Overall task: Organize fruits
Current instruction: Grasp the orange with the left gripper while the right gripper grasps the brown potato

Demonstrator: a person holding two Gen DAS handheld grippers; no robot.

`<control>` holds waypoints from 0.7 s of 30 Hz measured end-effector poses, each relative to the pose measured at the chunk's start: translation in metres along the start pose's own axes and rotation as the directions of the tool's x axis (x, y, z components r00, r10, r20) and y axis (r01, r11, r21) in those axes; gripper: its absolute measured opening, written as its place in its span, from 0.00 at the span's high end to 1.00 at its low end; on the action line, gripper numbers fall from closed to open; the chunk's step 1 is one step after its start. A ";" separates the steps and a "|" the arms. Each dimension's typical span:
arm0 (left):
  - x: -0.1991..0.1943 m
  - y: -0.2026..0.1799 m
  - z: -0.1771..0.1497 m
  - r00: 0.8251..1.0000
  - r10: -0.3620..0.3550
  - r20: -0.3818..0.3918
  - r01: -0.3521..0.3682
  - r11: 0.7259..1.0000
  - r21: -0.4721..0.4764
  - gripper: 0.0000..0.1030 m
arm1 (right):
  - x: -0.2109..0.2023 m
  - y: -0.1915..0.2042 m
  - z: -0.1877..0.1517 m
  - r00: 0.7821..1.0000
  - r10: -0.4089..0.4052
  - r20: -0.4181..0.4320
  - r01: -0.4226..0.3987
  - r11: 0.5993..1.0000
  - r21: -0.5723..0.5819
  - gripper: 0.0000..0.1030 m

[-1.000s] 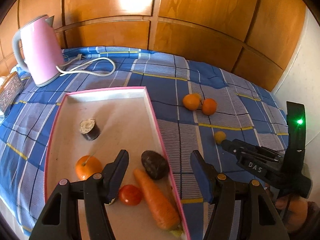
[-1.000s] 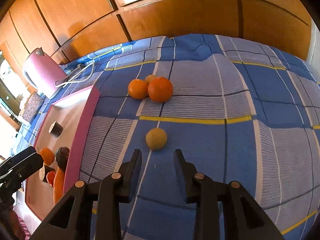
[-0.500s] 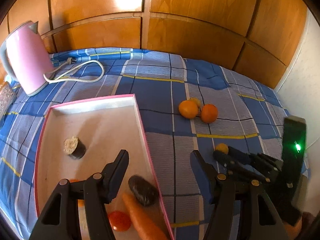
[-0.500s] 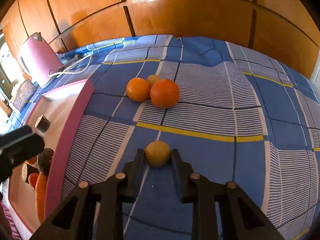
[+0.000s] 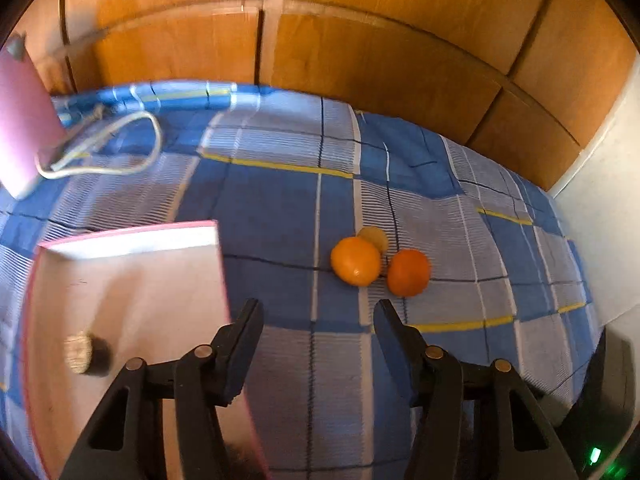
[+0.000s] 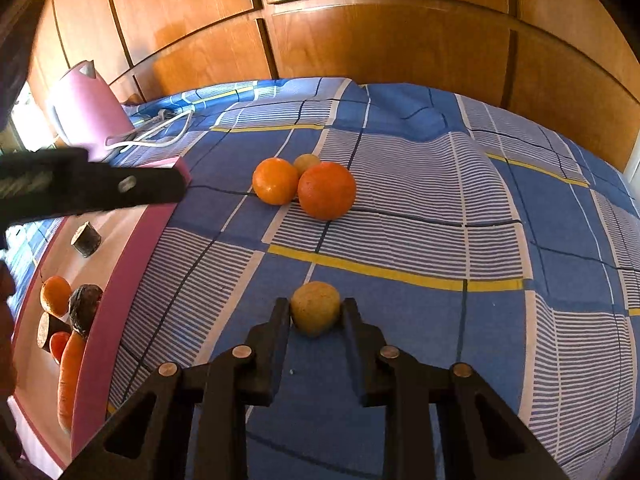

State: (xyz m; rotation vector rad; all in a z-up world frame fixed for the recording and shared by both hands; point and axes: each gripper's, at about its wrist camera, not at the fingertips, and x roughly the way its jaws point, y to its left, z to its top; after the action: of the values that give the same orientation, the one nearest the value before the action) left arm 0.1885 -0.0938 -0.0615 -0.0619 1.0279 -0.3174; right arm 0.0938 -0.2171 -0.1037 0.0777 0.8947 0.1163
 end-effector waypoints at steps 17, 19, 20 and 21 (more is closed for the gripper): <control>0.067 -0.004 0.029 0.993 -0.083 -0.083 0.073 0.990 -0.124 0.45 | 0.002 0.000 -0.002 1.000 0.013 0.006 -0.013 1.000 -0.012 0.74; 0.074 -0.005 0.029 0.992 -0.087 -0.094 0.075 0.989 -0.126 0.49 | 0.001 0.000 -0.003 1.000 0.017 0.006 -0.017 1.000 -0.009 0.74; 0.076 -0.005 0.028 0.992 -0.089 -0.089 0.078 0.989 -0.126 0.51 | 0.001 -0.001 -0.003 1.000 0.020 0.006 -0.020 1.000 -0.007 0.74; 0.076 -0.005 0.029 0.993 -0.091 -0.080 0.081 0.989 -0.121 0.54 | 0.001 -0.001 -0.003 1.000 0.021 0.007 -0.021 1.000 -0.007 0.74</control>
State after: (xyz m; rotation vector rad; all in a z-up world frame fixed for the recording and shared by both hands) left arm 0.2479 -0.1233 -0.1090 -0.2010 1.1302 -0.3401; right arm 0.0921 -0.2182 -0.1062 0.0814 0.8869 0.1387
